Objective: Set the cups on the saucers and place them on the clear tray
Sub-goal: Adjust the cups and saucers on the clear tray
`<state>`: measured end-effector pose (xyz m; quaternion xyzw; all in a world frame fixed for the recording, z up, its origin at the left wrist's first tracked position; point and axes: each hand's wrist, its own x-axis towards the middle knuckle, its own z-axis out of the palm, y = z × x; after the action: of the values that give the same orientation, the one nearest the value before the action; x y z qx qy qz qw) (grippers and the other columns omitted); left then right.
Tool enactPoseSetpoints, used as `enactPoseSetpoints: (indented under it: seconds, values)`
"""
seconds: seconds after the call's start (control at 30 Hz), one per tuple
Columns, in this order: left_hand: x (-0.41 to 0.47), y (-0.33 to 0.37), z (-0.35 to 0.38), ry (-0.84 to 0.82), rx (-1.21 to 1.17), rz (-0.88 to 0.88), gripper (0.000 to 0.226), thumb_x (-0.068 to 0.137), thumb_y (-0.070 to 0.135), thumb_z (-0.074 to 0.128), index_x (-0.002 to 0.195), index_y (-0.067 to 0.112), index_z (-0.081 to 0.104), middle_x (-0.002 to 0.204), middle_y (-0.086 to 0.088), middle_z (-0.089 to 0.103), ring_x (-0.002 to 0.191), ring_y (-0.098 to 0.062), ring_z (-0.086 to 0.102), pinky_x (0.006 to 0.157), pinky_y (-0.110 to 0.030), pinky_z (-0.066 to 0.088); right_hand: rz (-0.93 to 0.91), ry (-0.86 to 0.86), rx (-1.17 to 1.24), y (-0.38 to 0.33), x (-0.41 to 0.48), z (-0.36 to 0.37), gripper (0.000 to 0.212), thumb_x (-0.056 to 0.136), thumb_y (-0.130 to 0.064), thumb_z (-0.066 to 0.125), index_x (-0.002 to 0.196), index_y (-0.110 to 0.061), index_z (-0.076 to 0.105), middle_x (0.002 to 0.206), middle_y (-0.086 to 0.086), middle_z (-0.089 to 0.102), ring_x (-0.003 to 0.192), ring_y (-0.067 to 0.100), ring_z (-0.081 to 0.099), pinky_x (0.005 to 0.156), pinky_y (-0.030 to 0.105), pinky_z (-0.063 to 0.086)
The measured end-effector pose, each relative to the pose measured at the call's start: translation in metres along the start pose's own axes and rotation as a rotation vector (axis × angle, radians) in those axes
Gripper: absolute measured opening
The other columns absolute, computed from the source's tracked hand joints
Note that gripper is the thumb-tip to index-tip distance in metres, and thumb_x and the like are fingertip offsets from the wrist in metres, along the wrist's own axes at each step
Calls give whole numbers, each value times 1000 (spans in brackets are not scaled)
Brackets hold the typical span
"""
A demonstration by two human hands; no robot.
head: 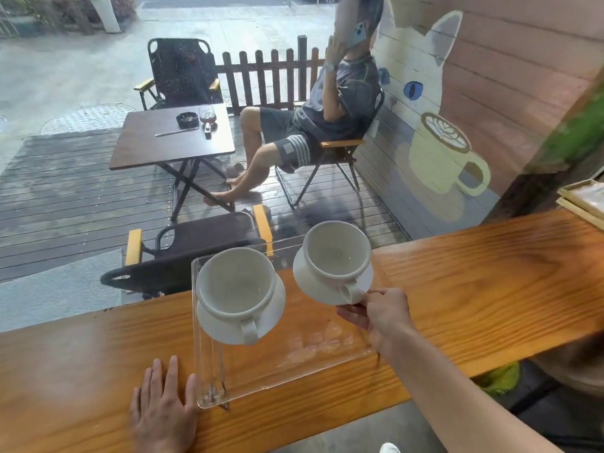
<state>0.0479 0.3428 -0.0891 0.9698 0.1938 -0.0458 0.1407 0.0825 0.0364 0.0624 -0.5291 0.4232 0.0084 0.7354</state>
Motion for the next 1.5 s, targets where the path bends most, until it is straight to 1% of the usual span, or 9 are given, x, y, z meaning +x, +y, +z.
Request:
enactPoseSetpoints:
  seconds: [0.2, 0.37, 0.43, 0.6, 0.83, 1.07, 1.23, 1.37, 1.5]
  values:
    - [-1, -3, -1, -10, -5, 18, 57, 92, 49, 31, 145, 31, 23, 158, 0, 19, 145, -16, 14, 119, -37, 6, 18, -7, -5, -3, -3, -6, 22, 87, 14, 47, 106, 18, 57, 84, 22, 64, 63, 28, 67, 44, 30, 58]
    - [-1, -1, -3, -22, -12, 19, 58, 92, 50, 30, 146, 31, 20, 159, 1, 15, 146, -15, 10, 119, -37, 3, 46, -27, -5, -3, -8, -10, 32, 84, 14, 53, 117, 16, 53, 102, 29, 66, 69, 30, 69, 45, 29, 58]
    - [-2, -1, -4, -23, -16, 28, 58, 92, 49, 31, 146, 29, 20, 159, -1, 15, 146, -17, 10, 119, -38, 4, 53, -54, 0, -5, -9, -12, 34, 85, 11, 57, 118, 15, 52, 96, 29, 66, 67, 31, 68, 43, 28, 57]
    - [-5, -1, -6, -18, -38, 51, 58, 92, 46, 34, 146, 25, 25, 158, -4, 19, 146, -19, 13, 119, -39, 5, 72, -97, -43, -6, -9, -13, 24, 84, 10, 58, 106, 18, 59, 82, 25, 66, 65, 30, 67, 43, 29, 56]
    - [-5, 0, -9, -26, -35, 43, 58, 93, 48, 33, 146, 27, 22, 159, -2, 16, 146, -18, 11, 119, -38, 4, 53, -90, -24, -4, -4, -13, 21, 86, 14, 50, 103, 14, 62, 84, 24, 69, 54, 25, 72, 44, 29, 56]
    - [-7, 1, -10, -21, -45, 53, 58, 93, 45, 37, 146, 25, 25, 158, -4, 19, 146, -19, 13, 119, -39, 6, 51, -96, -8, 0, -7, -15, 20, 85, 14, 52, 102, 14, 63, 90, 26, 69, 61, 27, 73, 47, 29, 57]
    - [-6, 0, -9, -19, -38, 60, 57, 93, 44, 36, 146, 25, 25, 158, -4, 19, 146, -19, 13, 120, -39, 6, 50, -93, -7, 0, -6, -15, 18, 86, 13, 52, 100, 14, 62, 84, 25, 69, 52, 23, 72, 44, 28, 56]
    - [-4, -1, -6, -13, -39, 58, 57, 93, 44, 37, 145, 24, 28, 157, -4, 22, 145, -20, 14, 119, -39, 8, 48, -97, -7, 0, -6, -16, 18, 85, 12, 54, 101, 14, 62, 81, 23, 69, 52, 23, 72, 44, 28, 56]
    - [-3, -3, -3, -17, -15, 60, 57, 93, 46, 35, 146, 26, 25, 158, -3, 20, 145, -19, 14, 119, -39, 7, 50, -112, -10, 0, -7, -17, 22, 85, 11, 55, 106, 13, 61, 86, 23, 69, 55, 24, 72, 46, 28, 57]
